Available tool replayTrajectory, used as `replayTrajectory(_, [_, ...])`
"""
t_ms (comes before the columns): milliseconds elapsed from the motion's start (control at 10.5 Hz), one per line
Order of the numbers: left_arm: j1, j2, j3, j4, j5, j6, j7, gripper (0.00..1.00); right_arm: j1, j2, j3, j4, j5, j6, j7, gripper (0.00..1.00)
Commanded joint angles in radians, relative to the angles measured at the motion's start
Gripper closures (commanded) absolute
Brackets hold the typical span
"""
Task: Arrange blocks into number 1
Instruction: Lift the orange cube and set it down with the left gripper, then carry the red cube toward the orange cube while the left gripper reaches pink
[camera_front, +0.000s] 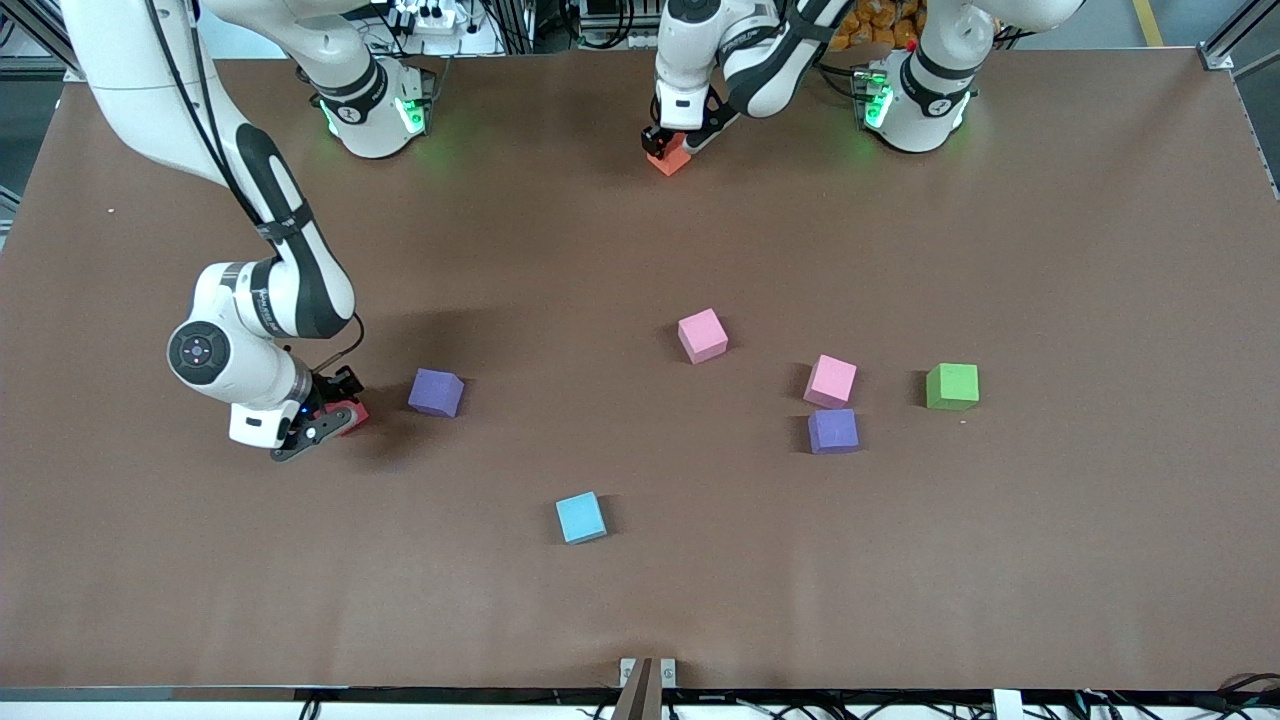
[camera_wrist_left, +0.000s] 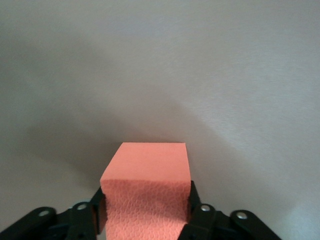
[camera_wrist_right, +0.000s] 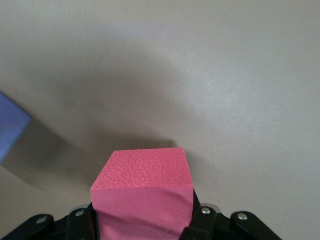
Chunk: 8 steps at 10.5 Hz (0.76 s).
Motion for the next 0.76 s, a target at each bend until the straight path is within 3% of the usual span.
replayTrajectory(0, [0.032, -0.003, 0.015, 0.025, 0.136, 0.005, -0.012, 1.0, 0.041, -0.103, -0.015, -0.019, 0.01, -0.013, 0.209, 0.57])
replayTrajectory(382, [0.018, 0.012, 0.105, 0.088, 0.203, -0.002, 0.274, 1.0, 0.073, -0.218, -0.01, -0.016, -0.007, -0.038, 0.502, 0.54])
replayTrajectory(668, [-0.019, 0.083, 0.187, 0.161, 0.195, -0.01, 0.503, 1.0, 0.074, -0.278, -0.002, 0.024, -0.004, -0.174, 0.596, 0.52])
